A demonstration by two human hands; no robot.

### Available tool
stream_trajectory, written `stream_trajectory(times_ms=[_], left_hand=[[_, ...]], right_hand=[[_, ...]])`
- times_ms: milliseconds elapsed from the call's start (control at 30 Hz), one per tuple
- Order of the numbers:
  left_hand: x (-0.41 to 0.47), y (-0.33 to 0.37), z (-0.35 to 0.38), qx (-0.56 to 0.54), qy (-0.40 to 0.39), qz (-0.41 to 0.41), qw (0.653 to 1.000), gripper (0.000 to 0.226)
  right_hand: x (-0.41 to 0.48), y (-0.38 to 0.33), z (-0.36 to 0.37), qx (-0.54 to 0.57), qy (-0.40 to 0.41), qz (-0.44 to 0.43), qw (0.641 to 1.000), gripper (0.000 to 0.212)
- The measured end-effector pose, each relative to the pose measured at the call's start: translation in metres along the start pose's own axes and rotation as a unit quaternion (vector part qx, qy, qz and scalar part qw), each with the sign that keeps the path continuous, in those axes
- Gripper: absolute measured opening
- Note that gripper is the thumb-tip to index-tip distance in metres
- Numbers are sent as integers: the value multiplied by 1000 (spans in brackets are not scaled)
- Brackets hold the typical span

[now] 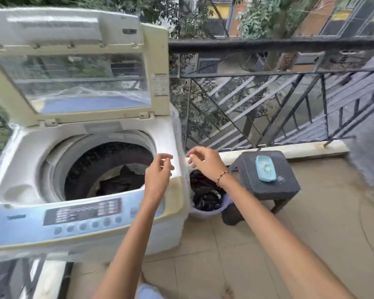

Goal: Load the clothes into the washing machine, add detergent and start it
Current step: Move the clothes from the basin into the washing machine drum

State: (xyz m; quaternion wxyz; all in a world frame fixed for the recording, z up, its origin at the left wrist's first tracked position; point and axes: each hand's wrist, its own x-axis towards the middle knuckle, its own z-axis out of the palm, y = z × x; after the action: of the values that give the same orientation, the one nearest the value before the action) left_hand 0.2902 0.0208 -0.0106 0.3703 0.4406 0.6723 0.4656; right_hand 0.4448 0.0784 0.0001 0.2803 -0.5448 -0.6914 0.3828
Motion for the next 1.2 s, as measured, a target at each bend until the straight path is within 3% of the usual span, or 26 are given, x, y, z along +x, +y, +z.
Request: stream_trajectory(times_ms=[200, 367, 533, 933, 1200], left_hand=[[-57, 7, 108, -9, 0, 19, 1000, 20], [-72, -9, 166, -24, -68, -83, 994, 20], [-57, -31, 193, -27, -72, -158, 985, 18], [39, -109, 232, -48, -15, -345, 937, 21], [91, -138, 280, -62, -39, -437, 897, 12]], right_hand=[[-29, 85, -58, 29, 28, 66, 997, 21], [-39, 126, -94, 52, 51, 71, 995, 29], [-28, 154, -118, 64, 55, 105, 991, 18], [61, 233, -106, -7, -66, 215, 974, 18], [120, 280, -88, -22, -118, 300, 946, 17]])
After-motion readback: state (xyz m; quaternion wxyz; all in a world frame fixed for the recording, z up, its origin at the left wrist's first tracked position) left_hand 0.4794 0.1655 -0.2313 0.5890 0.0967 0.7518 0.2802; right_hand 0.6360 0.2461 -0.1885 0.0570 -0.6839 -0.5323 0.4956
